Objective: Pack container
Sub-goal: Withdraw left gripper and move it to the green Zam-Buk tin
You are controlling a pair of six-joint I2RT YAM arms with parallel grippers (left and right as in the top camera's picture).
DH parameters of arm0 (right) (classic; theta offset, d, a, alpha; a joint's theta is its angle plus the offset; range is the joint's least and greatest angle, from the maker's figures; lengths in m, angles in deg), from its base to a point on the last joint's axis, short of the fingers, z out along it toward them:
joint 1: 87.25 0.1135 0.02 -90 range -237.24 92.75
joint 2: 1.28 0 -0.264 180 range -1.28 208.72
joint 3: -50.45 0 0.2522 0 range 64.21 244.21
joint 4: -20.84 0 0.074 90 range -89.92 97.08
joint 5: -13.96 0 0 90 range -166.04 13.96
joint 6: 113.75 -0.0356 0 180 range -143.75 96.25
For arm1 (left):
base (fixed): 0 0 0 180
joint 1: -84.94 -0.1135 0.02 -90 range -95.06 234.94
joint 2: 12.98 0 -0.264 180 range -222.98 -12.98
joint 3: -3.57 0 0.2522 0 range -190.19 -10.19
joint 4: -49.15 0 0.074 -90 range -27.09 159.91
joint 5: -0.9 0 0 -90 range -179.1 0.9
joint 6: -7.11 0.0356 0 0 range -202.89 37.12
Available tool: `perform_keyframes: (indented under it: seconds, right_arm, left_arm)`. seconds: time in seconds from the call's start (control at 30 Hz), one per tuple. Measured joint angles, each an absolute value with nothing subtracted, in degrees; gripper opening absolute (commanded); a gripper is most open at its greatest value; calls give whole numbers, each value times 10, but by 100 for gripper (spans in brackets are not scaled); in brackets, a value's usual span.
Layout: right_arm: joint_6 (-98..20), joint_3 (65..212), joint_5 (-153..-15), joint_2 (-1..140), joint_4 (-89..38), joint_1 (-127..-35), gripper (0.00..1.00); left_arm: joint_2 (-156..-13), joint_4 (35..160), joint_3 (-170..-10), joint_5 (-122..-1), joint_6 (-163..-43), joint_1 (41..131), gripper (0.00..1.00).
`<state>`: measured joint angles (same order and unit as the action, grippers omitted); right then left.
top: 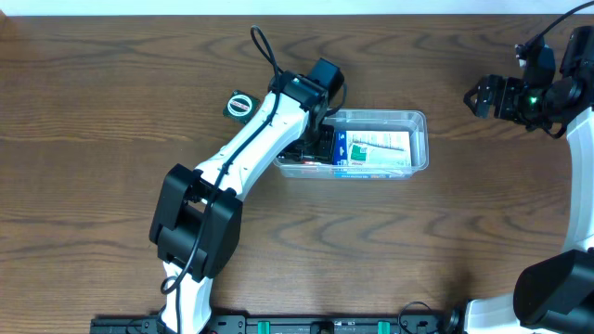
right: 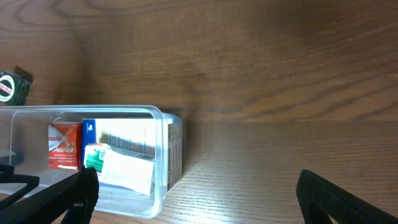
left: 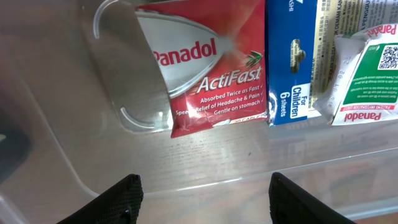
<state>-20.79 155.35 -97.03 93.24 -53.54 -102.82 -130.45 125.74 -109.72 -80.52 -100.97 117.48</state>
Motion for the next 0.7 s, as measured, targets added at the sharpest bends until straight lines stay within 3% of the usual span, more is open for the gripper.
perform_keyframes:
  seconds: [0.07,0.27,0.4,0.7]
  right_arm:
    - [-208,1553,-970,932,-535,-1028,99]
    - [-208,1553,-970,932,-535,-1028,99]
    - [-208,1553,-970,932,-535,-1028,99]
    - [-208,1553,-970,932,-535,-1028,99]
  left_arm:
    - [-1305,1262,-1112,-806,-1006,1173,67]
    - [-1303,1282,-1200,-825,-977,1168,93]
    - [-1300,1302,-1257,-831,-945,1135,100]
    - [-1294,1258,-1286,-837,-872,964,98]
